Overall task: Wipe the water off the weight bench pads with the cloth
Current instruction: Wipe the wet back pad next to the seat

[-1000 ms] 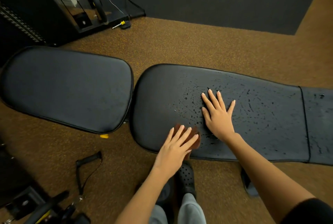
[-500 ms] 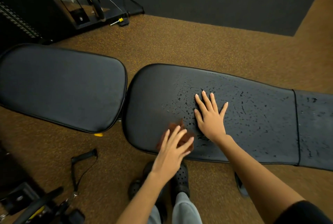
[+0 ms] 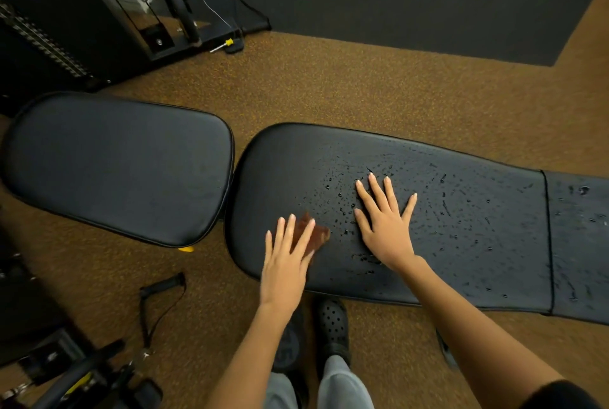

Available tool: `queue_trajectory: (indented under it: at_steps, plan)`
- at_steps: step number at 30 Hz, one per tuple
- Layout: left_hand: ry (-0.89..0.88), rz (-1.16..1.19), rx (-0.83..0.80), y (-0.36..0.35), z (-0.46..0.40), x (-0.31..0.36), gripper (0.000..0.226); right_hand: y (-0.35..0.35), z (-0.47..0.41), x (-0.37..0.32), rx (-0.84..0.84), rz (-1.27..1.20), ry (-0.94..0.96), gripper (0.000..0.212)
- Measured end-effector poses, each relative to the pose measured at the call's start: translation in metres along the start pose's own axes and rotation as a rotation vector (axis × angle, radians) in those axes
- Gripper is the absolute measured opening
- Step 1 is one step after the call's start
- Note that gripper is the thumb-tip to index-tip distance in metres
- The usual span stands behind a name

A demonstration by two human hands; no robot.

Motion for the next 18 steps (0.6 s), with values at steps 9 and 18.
queue_trajectory:
  at_steps: [9,18]
  plan:
    - [-0.450,-0.028,-0.024,-0.001,0.002,0.045,0.073,0.000,0.000,-0.001,-0.008,-0.012,0.015,0.063]
    - [-0.024,-0.027,0.055,0.015,-0.035,-0.004,0.073,-0.001,0.003,0.002,0.022,0.005,0.039,0.058]
Point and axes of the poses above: each hand's wrist, its own z-axis away from the middle knuckle, its own y-axis out of the back of the hand, x = y × z, the point moved 9 cm from there along -z, towards the middle knuckle, and after that the axes turned 13 degrees about -z, right-handed, at the moved point
